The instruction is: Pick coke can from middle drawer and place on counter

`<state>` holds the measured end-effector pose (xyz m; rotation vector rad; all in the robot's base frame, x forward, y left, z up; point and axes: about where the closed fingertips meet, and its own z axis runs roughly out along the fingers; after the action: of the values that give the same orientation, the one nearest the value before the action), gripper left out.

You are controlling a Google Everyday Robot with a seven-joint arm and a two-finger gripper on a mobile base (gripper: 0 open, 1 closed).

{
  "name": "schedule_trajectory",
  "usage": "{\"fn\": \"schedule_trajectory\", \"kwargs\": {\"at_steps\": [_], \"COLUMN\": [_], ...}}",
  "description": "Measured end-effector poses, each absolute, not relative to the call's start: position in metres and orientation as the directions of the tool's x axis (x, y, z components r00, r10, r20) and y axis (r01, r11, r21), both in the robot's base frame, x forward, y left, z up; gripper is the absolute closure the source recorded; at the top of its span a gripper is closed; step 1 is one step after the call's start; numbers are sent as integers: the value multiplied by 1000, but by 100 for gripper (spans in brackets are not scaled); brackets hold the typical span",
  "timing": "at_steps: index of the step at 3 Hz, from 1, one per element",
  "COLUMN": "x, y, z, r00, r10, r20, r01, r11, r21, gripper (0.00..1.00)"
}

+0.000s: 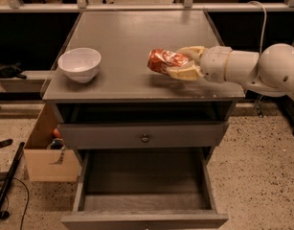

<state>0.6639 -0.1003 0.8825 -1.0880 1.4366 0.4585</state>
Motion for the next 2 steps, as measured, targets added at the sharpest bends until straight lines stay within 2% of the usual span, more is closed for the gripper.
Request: {"fn": "schedule_trajectory", "kwargs": {"at_steps": [2], "x": [664], "y": [-100], "z": [883], "r00": [155], "r10": [-344], "r20": [-926], "r01": [-817], "r11": [482], "r21": [-316], "gripper": [11]}}
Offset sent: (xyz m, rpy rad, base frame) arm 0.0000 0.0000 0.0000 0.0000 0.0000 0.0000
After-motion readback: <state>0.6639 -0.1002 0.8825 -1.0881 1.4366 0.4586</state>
